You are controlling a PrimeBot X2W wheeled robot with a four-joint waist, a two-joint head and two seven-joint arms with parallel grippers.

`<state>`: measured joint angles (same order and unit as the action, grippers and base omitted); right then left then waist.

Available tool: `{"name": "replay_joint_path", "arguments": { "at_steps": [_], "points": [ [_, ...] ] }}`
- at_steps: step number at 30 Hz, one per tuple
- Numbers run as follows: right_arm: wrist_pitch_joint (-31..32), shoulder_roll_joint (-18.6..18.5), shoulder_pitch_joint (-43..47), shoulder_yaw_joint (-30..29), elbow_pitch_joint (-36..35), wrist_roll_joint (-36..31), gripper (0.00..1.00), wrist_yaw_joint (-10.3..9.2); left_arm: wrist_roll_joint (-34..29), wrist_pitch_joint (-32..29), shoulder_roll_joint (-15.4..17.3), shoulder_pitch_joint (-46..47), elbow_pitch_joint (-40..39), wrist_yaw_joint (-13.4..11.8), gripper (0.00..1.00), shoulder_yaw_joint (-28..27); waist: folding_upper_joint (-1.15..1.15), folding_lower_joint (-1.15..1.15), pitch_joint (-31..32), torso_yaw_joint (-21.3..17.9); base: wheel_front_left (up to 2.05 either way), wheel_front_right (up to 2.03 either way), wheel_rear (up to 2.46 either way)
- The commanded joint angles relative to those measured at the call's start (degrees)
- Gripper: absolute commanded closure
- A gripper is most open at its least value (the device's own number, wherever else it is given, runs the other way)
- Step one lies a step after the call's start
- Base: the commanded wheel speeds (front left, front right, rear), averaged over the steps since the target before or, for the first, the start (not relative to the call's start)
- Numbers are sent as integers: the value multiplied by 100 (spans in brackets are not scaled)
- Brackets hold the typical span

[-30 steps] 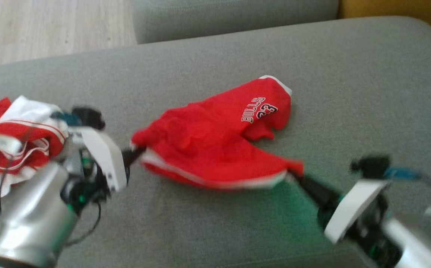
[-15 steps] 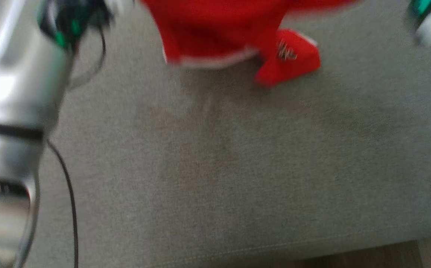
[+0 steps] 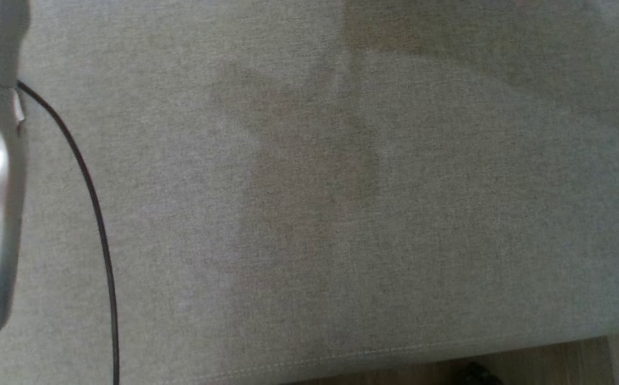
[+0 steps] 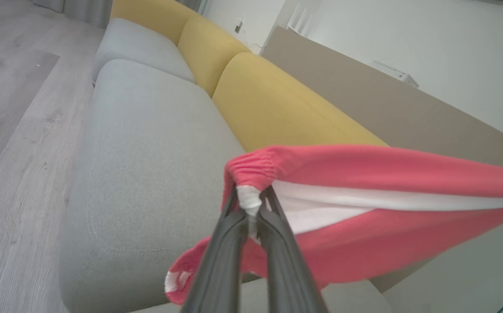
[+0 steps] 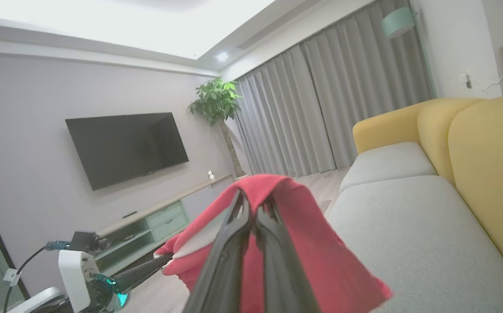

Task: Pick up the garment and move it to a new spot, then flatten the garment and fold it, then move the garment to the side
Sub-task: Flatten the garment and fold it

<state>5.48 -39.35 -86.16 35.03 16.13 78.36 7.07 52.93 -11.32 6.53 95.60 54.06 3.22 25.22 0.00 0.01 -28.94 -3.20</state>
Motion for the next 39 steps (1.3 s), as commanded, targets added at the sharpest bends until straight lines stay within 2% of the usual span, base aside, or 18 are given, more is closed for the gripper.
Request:
{"name": "replay_joint_path", "arguments": {
  "at_steps": [1, 7, 10, 13, 20, 24, 26, 28, 29, 34, 39],
  "points": [
    [-24, -155, 6, -24, -92, 77, 100, 42, -9, -6, 224, 129, -17, 52, 100, -41, 0, -1, 23, 23, 0, 0, 0],
    [336, -541, 984, 972, -225, 263, 100, 42, 116, -228, 66, -763, 560, 356, 100, 244, 0, -1, 340, 105, 0, 0, 0],
    [540, -788, 1616, 1468, -245, 388, 100, 42, 204, -637, 65, -1464, 642, 414, 100, 515, 0, -1, 640, 116, 0, 0, 0],
    [771, -998, 2224, 1924, -268, 525, 100, 42, 433, -1235, 160, -2224, 245, 422, 100, 881, 0, -1, 1001, 110, 0, 0, 0],
    [1322, -1298, 3341, 2779, -402, 816, 100, 42, 1264, -2533, 913, -3870, -1087, 425, 100, 1507, 0, -1, 2017, 86, 0, 0, 0],
    [1918, -1564, 3947, 3222, -520, 1140, 100, 42, 1790, -3418, 1415, -4790, -1916, 425, 100, 1803, 0, -1, 2563, 103, 0, 0, 0],
    [2362, -1834, 4355, 3471, -713, 1376, 100, 42, 2082, -3911, 1769, -5389, -2473, 419, 100, 1928, 0, -1, 2856, 143, 0, 0, 0],
    [2540, -2010, 4572, 3561, -941, 1455, 100, 42, 2231, -4141, 1968, -5718, -2871, 342, 100, 1974, 0, -1, 2977, 171, 0, 0, 0],
    [2540, -2010, 4572, 3561, -941, 1455, 100, 42, 2231, -4141, 1968, -5718, -2871, 342, 100, 1974, 0, -1, 2977, 171, 0, 0, 0],
    [2651, -2377, 4799, 3610, -1470, 1607, 100, 42, 2568, -4610, 2372, -6268, -3909, -92, 100, 2004, 0, -1, 3029, 246, 0, 0, 0],
    [2611, -2415, 4609, 3484, -1484, 1695, 100, 42, 2781, -4662, 2430, -6333, -4466, -548, 100, 1824, 0, -1, 2891, 379, 0, 0, 0]
  ]
}}
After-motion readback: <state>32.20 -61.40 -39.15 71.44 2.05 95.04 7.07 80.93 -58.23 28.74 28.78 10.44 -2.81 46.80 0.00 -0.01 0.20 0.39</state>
